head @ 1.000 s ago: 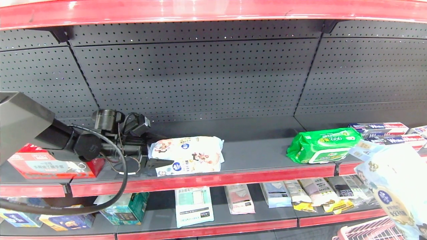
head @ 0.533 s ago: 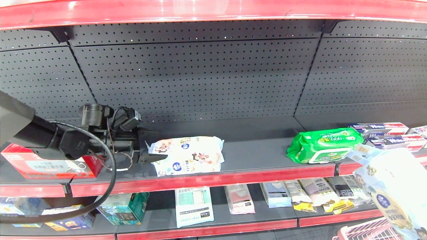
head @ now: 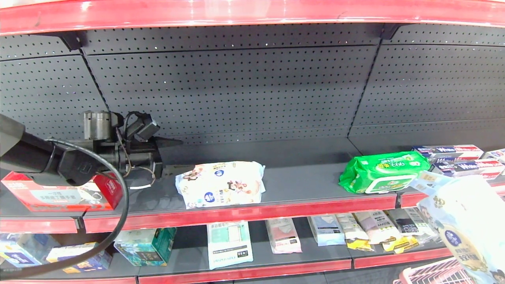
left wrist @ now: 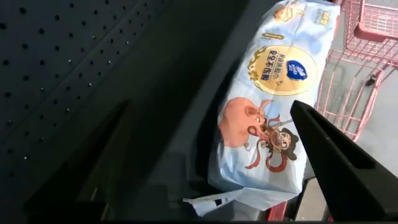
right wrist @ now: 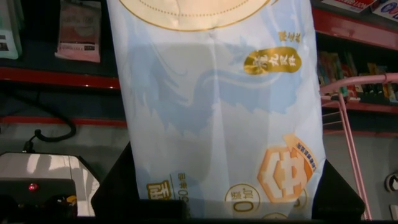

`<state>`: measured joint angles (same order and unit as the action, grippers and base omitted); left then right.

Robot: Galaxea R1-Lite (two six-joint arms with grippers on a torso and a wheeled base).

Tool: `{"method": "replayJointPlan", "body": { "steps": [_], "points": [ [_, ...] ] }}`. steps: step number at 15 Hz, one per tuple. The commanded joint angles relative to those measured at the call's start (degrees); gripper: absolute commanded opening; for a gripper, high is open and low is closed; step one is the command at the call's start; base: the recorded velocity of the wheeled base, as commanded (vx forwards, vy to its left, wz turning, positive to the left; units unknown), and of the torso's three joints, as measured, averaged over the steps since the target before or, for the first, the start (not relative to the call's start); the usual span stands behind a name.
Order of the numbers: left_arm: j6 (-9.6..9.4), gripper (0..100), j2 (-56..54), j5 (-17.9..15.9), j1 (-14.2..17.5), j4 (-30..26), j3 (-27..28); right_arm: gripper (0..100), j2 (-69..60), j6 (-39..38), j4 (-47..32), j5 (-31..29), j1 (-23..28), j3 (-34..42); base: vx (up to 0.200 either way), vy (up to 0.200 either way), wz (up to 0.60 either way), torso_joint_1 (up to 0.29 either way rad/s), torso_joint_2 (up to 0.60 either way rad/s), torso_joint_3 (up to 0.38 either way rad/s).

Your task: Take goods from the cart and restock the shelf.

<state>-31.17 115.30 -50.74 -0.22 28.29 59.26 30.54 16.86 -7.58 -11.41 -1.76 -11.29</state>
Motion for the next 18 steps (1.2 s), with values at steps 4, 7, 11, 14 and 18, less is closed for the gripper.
{"method": "replayJointPlan", "body": {
  "steps": [4,7,11,14,18],
  "points": [
    [17.28,100,-1.8,24.0,-3.1,19.0,-5.7,0,0.1,-0.1,0.1,0.2,-0.1,-1.5,0.0,0.0,0.0,0.0,0.0,0.0],
    [29.77,100,-3.0,42.4,-5.8,29.4,-10.7,0,0.1,-0.3,0.1,1.2,-0.2,-2.2,0.0,0.0,0.0,0.0,0.0,0.0],
    [31.0,100,-22.4,33.4,-5.2,22.1,-29.6,0,0.3,-0.6,0.2,3.9,-0.3,-4.3,0.0,0.0,0.0,0.0,0.0,0.0],
    [29.77,100,-32.4,28.8,-5.6,19.2,-37.3,0,0.8,-0.6,0.3,7.2,-0.3,-4.9,0.0,0.0,0.0,0.0,0.0,0.0],
    [25.81,100,-49.9,24.5,-5.8,8.1,-47.1,0,4.3,-0.5,0.6,9.1,-0.3,-7.4,0.0,0.0,0.0,0.0,0.0,0.0]
  ]
}}
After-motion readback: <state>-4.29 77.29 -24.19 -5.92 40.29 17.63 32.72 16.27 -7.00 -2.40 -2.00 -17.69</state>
